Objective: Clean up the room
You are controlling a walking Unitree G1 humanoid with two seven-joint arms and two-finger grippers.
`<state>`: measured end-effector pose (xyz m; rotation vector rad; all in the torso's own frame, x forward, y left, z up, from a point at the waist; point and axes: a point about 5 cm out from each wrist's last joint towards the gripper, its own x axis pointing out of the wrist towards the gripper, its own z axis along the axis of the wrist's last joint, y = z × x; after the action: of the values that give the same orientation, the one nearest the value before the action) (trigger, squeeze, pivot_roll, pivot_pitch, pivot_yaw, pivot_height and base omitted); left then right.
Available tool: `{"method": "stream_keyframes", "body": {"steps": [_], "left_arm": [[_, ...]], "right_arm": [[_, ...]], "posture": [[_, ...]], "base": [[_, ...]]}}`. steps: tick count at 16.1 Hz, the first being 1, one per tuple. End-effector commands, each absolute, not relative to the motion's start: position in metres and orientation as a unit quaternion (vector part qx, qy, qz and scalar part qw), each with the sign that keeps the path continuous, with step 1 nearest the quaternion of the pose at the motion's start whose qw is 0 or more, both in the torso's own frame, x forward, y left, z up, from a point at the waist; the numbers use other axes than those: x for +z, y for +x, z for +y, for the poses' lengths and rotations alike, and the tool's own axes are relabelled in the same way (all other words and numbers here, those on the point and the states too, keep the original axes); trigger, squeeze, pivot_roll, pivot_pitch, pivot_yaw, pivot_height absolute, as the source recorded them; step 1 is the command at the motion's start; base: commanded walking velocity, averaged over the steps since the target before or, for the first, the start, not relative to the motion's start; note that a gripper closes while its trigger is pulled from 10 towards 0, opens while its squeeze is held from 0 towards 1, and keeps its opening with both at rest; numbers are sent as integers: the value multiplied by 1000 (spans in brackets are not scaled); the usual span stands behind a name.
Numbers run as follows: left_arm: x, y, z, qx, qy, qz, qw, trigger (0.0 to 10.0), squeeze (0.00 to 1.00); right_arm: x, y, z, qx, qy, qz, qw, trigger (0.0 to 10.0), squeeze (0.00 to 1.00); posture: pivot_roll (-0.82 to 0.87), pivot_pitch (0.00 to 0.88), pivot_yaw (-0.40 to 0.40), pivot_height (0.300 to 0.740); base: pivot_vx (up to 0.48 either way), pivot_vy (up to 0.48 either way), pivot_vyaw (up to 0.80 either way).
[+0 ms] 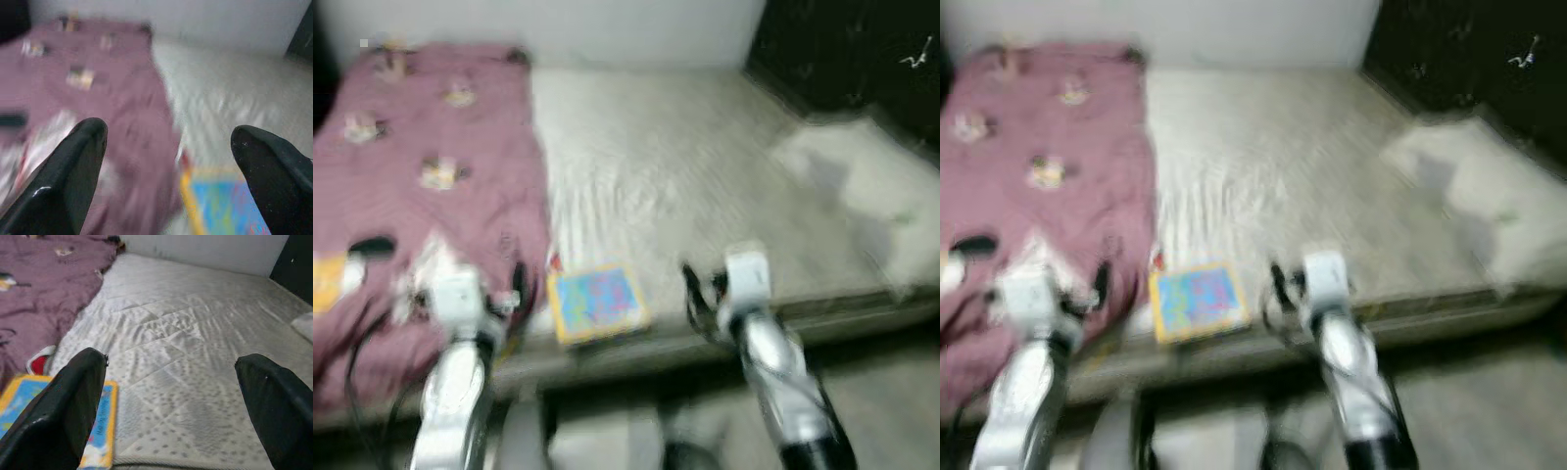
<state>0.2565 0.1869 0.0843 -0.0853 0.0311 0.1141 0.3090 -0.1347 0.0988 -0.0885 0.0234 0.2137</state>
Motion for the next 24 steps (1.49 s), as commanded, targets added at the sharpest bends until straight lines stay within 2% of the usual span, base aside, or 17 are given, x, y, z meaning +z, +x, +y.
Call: {"method": "stream_keyframes", "body": {"steps": [1,6,9,17,24], "left_arm": [[88,259,186,57,-37,11,998,10000,0],[87,261,186,57,-36,9,998,10000,0],[87,262,186,57,-35,9,998,10000,0],[89,263,187,59,-47,2,997,10000,0],[89,264,186,53,-48,4,997,10000,0]], "right_arm": [[94,307,-136,112,-47,21,992,10000,0],[95,309,-133,122,-49,18,991,10000,0],[94,309,-132,123,-47,19,991,10000,0],[93,309,-128,131,-50,24,990,10000,0],[94,309,-126,139,-55,22,988,10000,0]], "posture": [[51,74,-77,631],[51,70,-78,631],[51,77,-80,601],[49,83,-79,601],[46,87,-79,601]], "base": [[0,0,0],[0,0,0],[0,0,0],[0,0,0],[318,0,113]]}}
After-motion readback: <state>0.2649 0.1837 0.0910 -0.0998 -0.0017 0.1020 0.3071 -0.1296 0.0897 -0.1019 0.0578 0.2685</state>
